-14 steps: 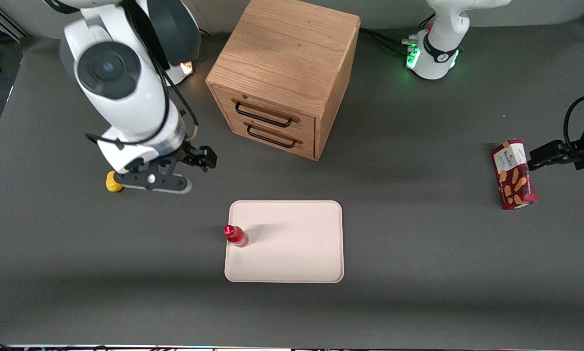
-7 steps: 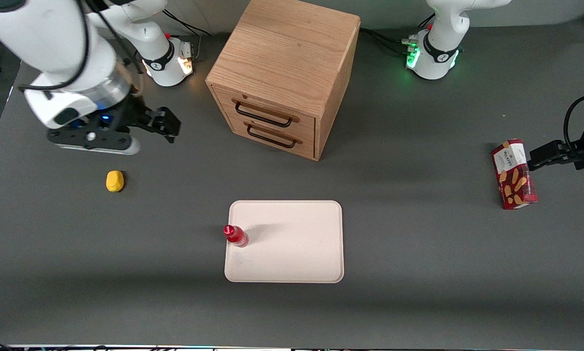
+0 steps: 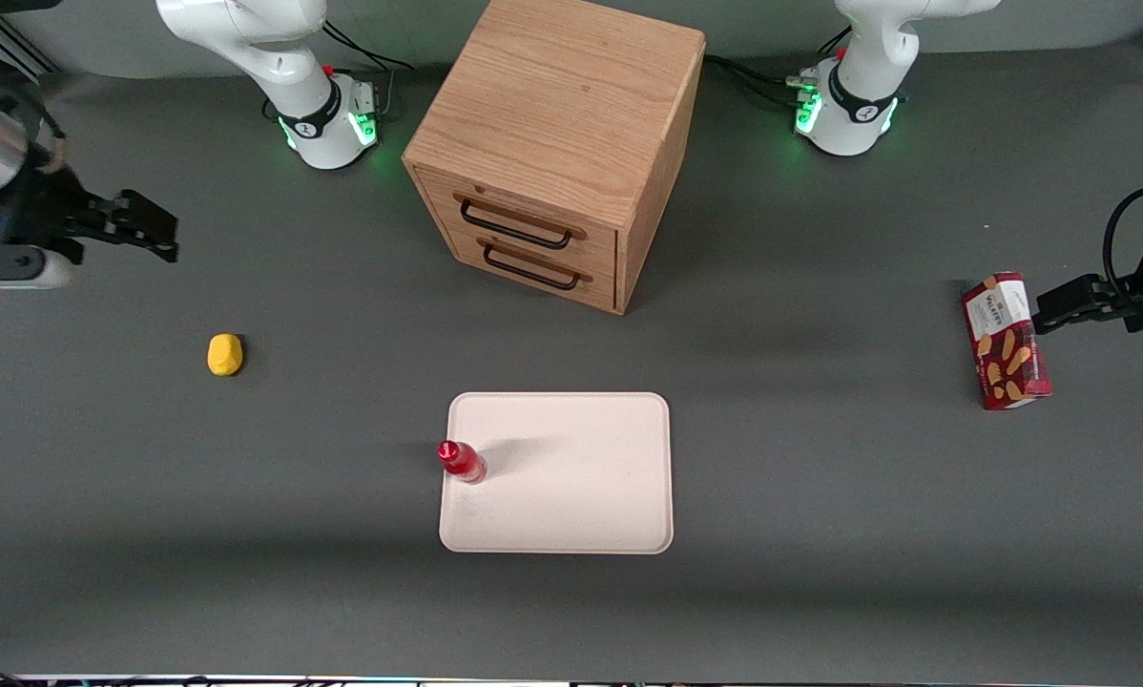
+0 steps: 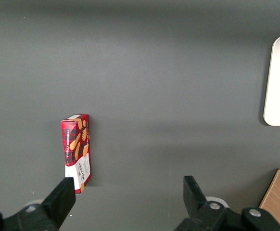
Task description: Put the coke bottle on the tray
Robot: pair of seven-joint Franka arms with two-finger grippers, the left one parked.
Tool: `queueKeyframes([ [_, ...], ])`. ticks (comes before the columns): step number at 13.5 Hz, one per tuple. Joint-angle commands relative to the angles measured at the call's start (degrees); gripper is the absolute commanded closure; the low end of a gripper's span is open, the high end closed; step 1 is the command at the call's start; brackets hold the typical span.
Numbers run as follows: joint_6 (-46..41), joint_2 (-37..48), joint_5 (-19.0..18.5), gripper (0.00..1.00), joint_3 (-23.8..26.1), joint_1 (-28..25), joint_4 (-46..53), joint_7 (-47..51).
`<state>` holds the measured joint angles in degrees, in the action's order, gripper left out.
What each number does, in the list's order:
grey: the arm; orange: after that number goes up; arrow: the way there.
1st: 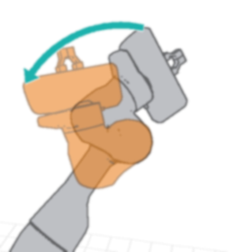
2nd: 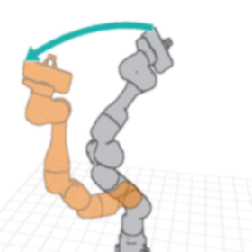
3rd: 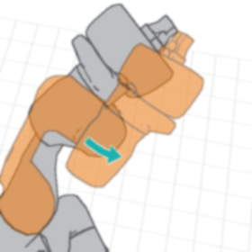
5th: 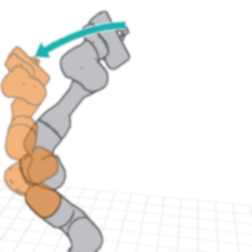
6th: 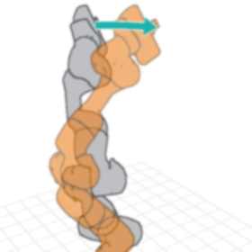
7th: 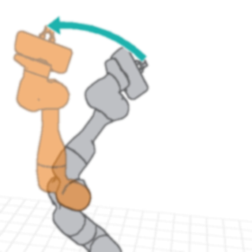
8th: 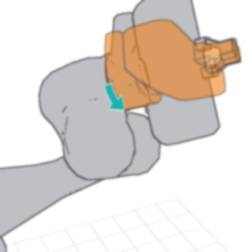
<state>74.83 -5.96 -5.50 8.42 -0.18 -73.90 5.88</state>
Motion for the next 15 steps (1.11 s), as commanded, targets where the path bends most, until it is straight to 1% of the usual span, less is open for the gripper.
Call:
queueKeyframes([
  [1, 4.61, 5.95, 3.81, 0.0, -5.41, -0.08, -8.87, -6.39],
  [2, 6.71, 6.83, 5.22, 0.0, -7.43, -0.17, -10.98, -7.54],
  [3, 9.08, 7.97, 5.84, 0.0, -8.15, -0.17, -13.78, -8.16],
  [5, 12.43, 9.55, 5.93, 0.0, -8.51, -0.17, -18.19, -8.61],
  [8, 15.86, 10.0, 6.02, 0.0, -10.88, -0.26, -21.36, -9.22],
  [10, 17.19, 9.74, 5.94, 0.0, -11.85, -0.26, -21.46, -11.15],
  [12, 17.19, 9.65, 5.41, 0.0, -11.94, -0.35, -21.02, -10.98],
  [15, 17.02, 8.69, 5.41, 0.0, -11.85, -0.26, -18.13, -11.07],
])
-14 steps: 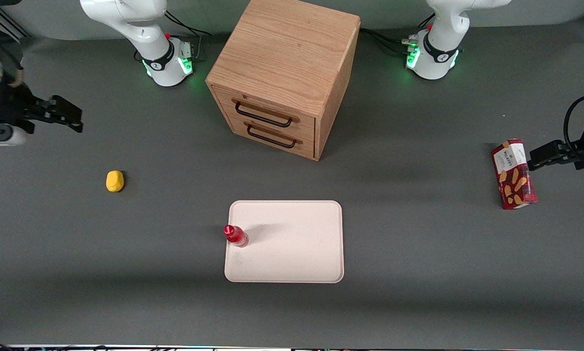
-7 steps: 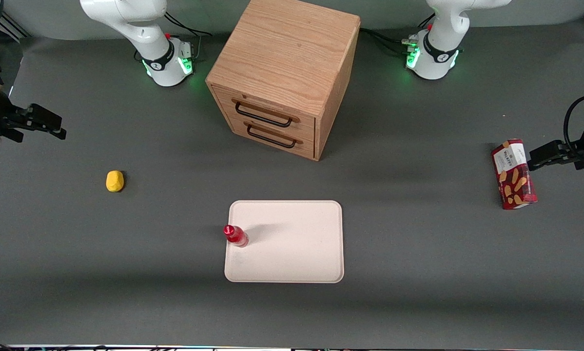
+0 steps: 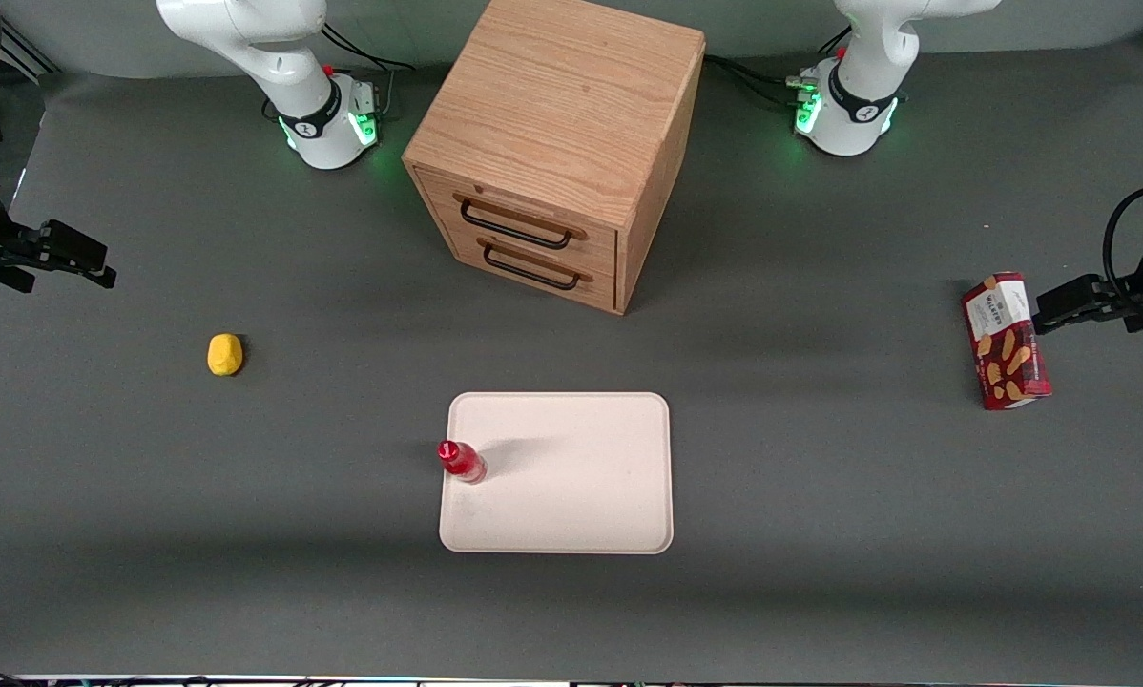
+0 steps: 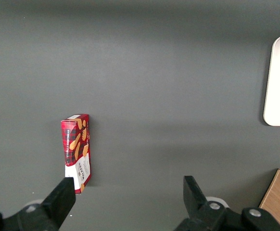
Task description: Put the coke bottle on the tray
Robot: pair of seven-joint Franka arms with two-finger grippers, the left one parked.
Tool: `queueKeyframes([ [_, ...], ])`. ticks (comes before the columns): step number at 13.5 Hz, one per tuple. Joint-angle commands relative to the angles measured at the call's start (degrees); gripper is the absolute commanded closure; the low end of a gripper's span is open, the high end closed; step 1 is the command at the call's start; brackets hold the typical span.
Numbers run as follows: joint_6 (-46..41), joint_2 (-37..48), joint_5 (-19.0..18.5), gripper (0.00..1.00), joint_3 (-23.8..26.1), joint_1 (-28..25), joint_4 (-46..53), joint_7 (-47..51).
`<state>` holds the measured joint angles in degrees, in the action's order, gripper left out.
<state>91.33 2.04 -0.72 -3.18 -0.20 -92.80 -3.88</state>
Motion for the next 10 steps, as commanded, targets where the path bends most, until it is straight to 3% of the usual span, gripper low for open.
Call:
queueKeyframes([
  [1, 0.52, 0.51, 0.63, 0.0, -0.25, -0.24, 0.78, -1.31],
  [10, 0.52, -0.28, 0.28, 0.0, -0.86, -1.56, 0.69, -1.04],
])
